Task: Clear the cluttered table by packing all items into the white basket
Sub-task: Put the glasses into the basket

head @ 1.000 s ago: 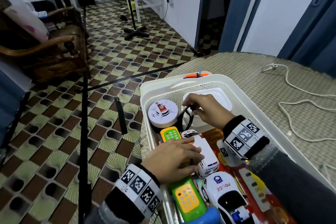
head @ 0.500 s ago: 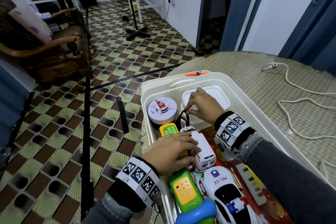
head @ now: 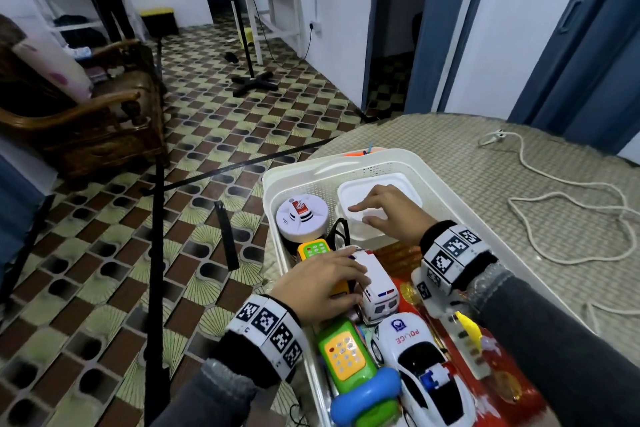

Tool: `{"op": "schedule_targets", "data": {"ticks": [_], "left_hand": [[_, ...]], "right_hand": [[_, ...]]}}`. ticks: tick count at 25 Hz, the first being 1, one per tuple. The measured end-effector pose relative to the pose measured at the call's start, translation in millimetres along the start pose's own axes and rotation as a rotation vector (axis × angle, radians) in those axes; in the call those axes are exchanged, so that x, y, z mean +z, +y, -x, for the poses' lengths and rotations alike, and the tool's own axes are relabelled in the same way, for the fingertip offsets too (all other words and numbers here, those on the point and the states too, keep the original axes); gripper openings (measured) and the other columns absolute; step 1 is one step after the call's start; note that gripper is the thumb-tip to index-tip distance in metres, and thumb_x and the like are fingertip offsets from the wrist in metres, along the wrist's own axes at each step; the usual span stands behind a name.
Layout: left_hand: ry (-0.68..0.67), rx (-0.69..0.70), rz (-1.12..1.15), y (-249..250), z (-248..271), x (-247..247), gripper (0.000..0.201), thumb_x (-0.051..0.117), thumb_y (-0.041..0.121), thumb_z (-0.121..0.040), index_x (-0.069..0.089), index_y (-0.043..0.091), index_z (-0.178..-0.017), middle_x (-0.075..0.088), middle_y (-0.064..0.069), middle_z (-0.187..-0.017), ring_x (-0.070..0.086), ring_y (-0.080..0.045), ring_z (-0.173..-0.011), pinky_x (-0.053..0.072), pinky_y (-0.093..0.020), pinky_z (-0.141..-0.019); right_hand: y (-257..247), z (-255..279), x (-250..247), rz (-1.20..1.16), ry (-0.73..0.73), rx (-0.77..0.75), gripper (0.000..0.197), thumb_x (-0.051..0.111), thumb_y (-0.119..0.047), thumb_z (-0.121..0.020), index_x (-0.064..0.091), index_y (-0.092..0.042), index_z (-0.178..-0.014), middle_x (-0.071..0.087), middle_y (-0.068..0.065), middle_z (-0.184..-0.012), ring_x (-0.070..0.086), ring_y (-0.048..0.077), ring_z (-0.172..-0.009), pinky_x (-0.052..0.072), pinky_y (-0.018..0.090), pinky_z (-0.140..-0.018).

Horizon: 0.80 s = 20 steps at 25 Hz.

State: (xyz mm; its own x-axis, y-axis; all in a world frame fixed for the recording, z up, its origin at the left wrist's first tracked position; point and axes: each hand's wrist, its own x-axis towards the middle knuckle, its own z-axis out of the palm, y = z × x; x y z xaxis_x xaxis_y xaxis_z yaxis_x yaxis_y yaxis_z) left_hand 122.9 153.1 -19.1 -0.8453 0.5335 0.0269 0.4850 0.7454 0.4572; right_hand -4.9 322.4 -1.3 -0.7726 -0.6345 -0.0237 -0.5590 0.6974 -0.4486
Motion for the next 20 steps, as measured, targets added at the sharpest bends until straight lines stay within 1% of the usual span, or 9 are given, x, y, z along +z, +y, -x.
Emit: {"op": "schedule_targets", "data": {"ticks": [2, 4, 6, 7, 8, 11, 14, 17, 20], "left_hand": [[0.064, -0.049, 0.078, 0, -1, 0, 0.031, 0.061, 0.029, -0.090, 0.064, 0.021, -0.120, 0.055, 0.006, -0.135, 0.032, -0.007, -0.138, 0.024, -0.024, -0.114], [0.106, -0.129, 0.238, 0, -3, -3, 0.031, 0.065, 0.032, -0.087, 0.065, 0.022, -0.117, 0.056, 0.005, -0.131, 0.044, -0.007, -0.129, 0.033, -0.031, -0.111], [0.147, -0.149, 0.380, 2, -3, -10, 0.029, 0.067, 0.038, -0.082, 0.065, 0.033, -0.110, 0.061, 0.006, -0.123, 0.053, -0.007, -0.118, 0.041, -0.033, -0.105], [0.156, -0.161, 0.402, 3, -2, -14, 0.029, 0.065, 0.040, -0.080, 0.062, 0.038, -0.108, 0.061, 0.007, -0.120, 0.055, -0.007, -0.115, 0.042, -0.031, -0.103], [0.161, -0.170, 0.398, 5, -1, -19, 0.029, 0.065, 0.041, -0.080, 0.061, 0.039, -0.109, 0.061, 0.007, -0.119, 0.055, -0.008, -0.114, 0.042, -0.031, -0.103], [0.151, -0.187, 0.295, 14, 1, -33, 0.033, 0.066, 0.031, -0.088, 0.061, 0.026, -0.119, 0.059, 0.007, -0.122, 0.052, -0.008, -0.116, 0.040, -0.035, -0.105], [0.151, -0.146, 0.196, 47, -3, -44, 0.036, 0.064, 0.032, -0.089, 0.058, 0.024, -0.123, 0.056, 0.009, -0.126, 0.048, -0.003, -0.119, 0.035, -0.023, -0.105], [0.185, -0.031, 0.144, 103, -16, -47, 0.036, 0.063, 0.030, -0.090, 0.058, 0.022, -0.125, 0.056, 0.010, -0.126, 0.045, 0.003, -0.116, 0.030, -0.008, -0.096], [0.194, 0.056, 0.162, 163, -34, -36, 0.036, 0.063, 0.027, -0.090, 0.059, 0.019, -0.125, 0.056, 0.010, -0.124, 0.047, -0.001, -0.116, 0.032, -0.011, -0.095]], "right_hand": [[-3, 10, -8, -0.083, 0.077, 0.018, 0.027, 0.064, -0.014, -0.089, 0.067, -0.018, -0.116, 0.059, 0.008, -0.109, 0.051, 0.018, -0.100, 0.035, 0.013, -0.076], [-8, 22, -16, -0.119, 0.131, 0.015, 0.025, 0.066, -0.013, -0.088, 0.068, -0.015, -0.112, 0.062, 0.008, -0.108, 0.050, 0.012, -0.089, 0.036, 0.005, -0.069], [-14, 40, -25, -0.128, 0.175, 0.010, 0.025, 0.067, -0.014, -0.087, 0.068, -0.014, -0.112, 0.064, 0.006, -0.107, 0.051, 0.010, -0.086, 0.037, 0.003, -0.068], [-17, 50, -30, -0.135, 0.197, 0.009, 0.025, 0.068, -0.015, -0.087, 0.068, -0.014, -0.111, 0.064, 0.004, -0.107, 0.052, 0.009, -0.086, 0.037, 0.003, -0.067], [-18, 61, -36, -0.142, 0.219, 0.010, 0.025, 0.068, -0.015, -0.086, 0.069, -0.015, -0.111, 0.064, 0.003, -0.106, 0.052, 0.008, -0.084, 0.037, 0.003, -0.067], [-24, 93, -56, -0.125, 0.281, 0.012, 0.025, 0.068, -0.016, -0.086, 0.068, -0.017, -0.111, 0.064, 0.002, -0.106, 0.055, 0.008, -0.086, 0.038, 0.002, -0.066], [-25, 136, -78, -0.111, 0.342, 0.021, 0.024, 0.068, -0.015, -0.086, 0.069, -0.017, -0.110, 0.065, 0.001, -0.105, 0.056, 0.009, -0.085, 0.038, 0.002, -0.066], [-12, 190, -96, -0.091, 0.392, 0.055, 0.023, 0.068, -0.016, -0.087, 0.069, -0.018, -0.110, 0.065, -0.001, -0.103, 0.057, 0.007, -0.083, 0.039, 0.002, -0.066], [7, 251, -102, -0.107, 0.449, 0.102, 0.022, 0.068, -0.015, -0.086, 0.069, -0.016, -0.108, 0.064, -0.004, -0.100, 0.057, 0.002, -0.080, 0.039, 0.003, -0.065]]}}
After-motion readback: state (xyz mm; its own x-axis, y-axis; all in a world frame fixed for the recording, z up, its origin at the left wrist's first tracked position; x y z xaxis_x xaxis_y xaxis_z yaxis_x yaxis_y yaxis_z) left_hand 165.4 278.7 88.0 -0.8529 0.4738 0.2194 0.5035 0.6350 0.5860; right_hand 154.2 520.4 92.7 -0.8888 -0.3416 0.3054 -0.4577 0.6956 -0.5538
